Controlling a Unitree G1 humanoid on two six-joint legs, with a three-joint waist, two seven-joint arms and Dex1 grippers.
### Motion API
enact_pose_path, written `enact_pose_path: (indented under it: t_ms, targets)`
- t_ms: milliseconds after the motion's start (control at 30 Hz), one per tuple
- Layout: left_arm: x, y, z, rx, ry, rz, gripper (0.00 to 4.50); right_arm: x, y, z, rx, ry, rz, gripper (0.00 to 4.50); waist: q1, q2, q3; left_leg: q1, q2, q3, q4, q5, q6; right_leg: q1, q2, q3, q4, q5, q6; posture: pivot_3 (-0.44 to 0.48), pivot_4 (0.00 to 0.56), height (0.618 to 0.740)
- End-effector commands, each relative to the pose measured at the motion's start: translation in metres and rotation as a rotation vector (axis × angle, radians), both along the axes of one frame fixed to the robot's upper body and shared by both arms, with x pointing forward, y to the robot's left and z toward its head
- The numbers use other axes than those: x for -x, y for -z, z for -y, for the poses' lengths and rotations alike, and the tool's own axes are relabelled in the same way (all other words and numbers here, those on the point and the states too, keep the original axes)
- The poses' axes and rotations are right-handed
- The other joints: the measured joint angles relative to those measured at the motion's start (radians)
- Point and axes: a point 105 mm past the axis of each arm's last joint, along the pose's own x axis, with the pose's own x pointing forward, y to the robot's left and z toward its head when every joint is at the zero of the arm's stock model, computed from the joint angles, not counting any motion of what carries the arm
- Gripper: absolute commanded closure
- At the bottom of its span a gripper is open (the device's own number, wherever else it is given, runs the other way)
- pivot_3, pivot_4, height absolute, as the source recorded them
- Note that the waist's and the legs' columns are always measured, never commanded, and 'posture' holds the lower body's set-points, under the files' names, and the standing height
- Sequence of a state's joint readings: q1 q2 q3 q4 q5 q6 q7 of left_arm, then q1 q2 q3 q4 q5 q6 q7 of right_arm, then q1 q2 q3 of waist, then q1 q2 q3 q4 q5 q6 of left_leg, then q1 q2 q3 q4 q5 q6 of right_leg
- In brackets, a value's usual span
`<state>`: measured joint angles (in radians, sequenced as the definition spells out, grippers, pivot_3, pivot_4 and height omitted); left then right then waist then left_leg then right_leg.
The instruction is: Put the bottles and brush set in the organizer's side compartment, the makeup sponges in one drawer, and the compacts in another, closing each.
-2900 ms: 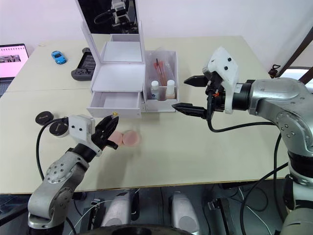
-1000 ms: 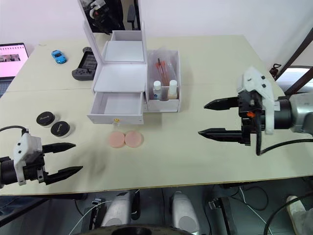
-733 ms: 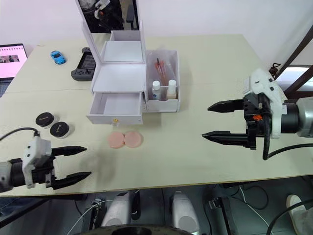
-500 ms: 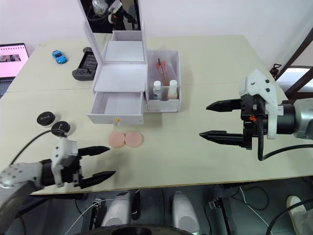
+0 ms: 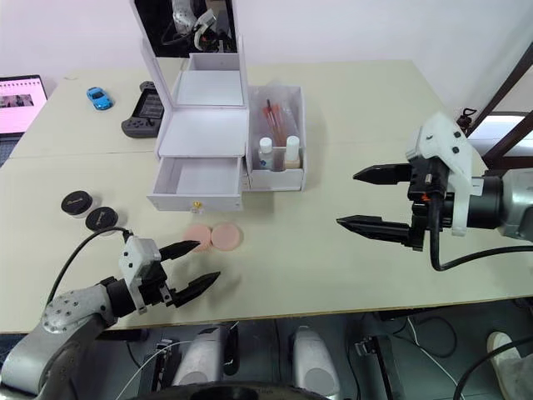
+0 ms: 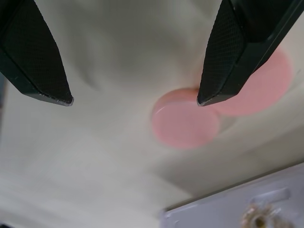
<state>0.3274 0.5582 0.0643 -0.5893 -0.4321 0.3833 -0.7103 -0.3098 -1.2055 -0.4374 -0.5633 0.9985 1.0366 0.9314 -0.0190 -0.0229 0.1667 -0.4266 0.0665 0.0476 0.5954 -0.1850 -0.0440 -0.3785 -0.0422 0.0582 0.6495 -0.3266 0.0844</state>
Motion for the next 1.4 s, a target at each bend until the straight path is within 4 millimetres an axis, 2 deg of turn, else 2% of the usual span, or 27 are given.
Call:
enact_pose_path:
  t_ms: [33, 133, 433, 700, 900, 1067, 1167, 1267, 1333, 1400]
  targets:
    - [0.006, -0.003, 0.001, -0.007, -0.021, 0.023, 0.12, -0.002, -0.010, -0.003, 0.003, -0.006, 0.043, 0.00, 0.001, 0.000, 0.000, 0.000, 0.000, 0.000, 0.000, 0.000, 0.000, 0.000, 0.000, 0.000, 0.000, 0.000, 0.000, 0.000, 0.150, 0.740]
    - [0.016, 0.003, 0.007, 0.017, 0.006, -0.020, 0.12, -0.004, -0.013, -0.007, 0.005, -0.023, 0.042, 0.00, 0.001, 0.000, 0.000, 0.000, 0.000, 0.000, 0.000, 0.000, 0.000, 0.000, 0.000, 0.000, 0.000, 0.000, 0.000, 0.000, 0.150, 0.740]
    - [0.011, 0.007, 0.022, 0.039, -0.021, -0.012, 0.12, -0.010, -0.016, -0.010, 0.020, -0.019, 0.040, 0.00, 0.004, 0.000, 0.000, 0.000, 0.000, 0.001, 0.001, 0.000, 0.000, 0.001, -0.002, 0.000, 0.000, 0.000, 0.000, 0.000, 0.150, 0.740]
    - [0.010, 0.004, 0.018, 0.043, -0.028, 0.001, 0.12, -0.014, -0.017, -0.012, 0.020, -0.019, 0.047, 0.00, 0.002, 0.000, 0.000, 0.000, 0.000, 0.000, 0.000, 0.000, 0.000, 0.000, -0.001, 0.000, 0.000, 0.000, 0.000, 0.000, 0.150, 0.740]
    - [0.005, 0.002, 0.023, 0.052, -0.019, 0.022, 0.12, -0.015, -0.018, -0.014, 0.012, -0.018, 0.060, 0.00, 0.003, 0.000, 0.000, 0.000, 0.000, 0.000, 0.001, 0.000, 0.000, 0.000, -0.001, 0.000, 0.000, 0.000, 0.000, 0.000, 0.150, 0.740]
    - [0.002, -0.022, 0.011, 0.129, -0.020, 0.095, 0.12, -0.015, -0.016, -0.014, 0.010, -0.010, 0.064, 0.00, 0.003, 0.000, 0.000, 0.000, 0.000, 0.000, 0.001, 0.000, 0.000, 0.000, -0.001, 0.000, 0.000, 0.000, 0.000, 0.000, 0.150, 0.740]
    - [-0.006, -0.032, -0.002, 0.100, -0.048, 0.161, 0.12, -0.017, -0.015, -0.014, 0.005, 0.000, 0.067, 0.00, 0.003, 0.000, 0.000, 0.000, 0.000, 0.000, 0.001, 0.000, 0.000, 0.000, 0.000, 0.000, 0.000, 0.000, 0.000, 0.000, 0.150, 0.740]
    - [-0.019, -0.029, -0.011, -0.001, -0.061, 0.214, 0.12, -0.018, -0.013, -0.016, -0.008, -0.005, 0.068, 0.00, 0.005, 0.000, 0.000, 0.000, 0.000, 0.000, 0.001, 0.000, 0.000, 0.001, 0.001, 0.000, 0.000, 0.000, 0.000, 0.000, 0.150, 0.740]
    - [-0.026, -0.023, -0.011, -0.112, -0.034, 0.268, 0.12, -0.011, -0.013, -0.024, -0.036, -0.070, 0.063, 0.00, 0.005, 0.000, 0.000, 0.000, -0.001, 0.000, 0.001, 0.000, 0.000, 0.001, 0.001, -0.001, 0.000, 0.000, 0.000, 0.000, 0.150, 0.740]
    - [-0.032, -0.022, -0.009, -0.137, -0.015, 0.294, 0.12, -0.006, -0.013, -0.029, -0.056, -0.109, 0.057, 0.00, 0.005, 0.001, 0.000, 0.000, -0.001, 0.000, 0.001, 0.000, 0.000, 0.001, 0.001, 0.000, 0.000, 0.000, 0.000, 0.000, 0.150, 0.740]
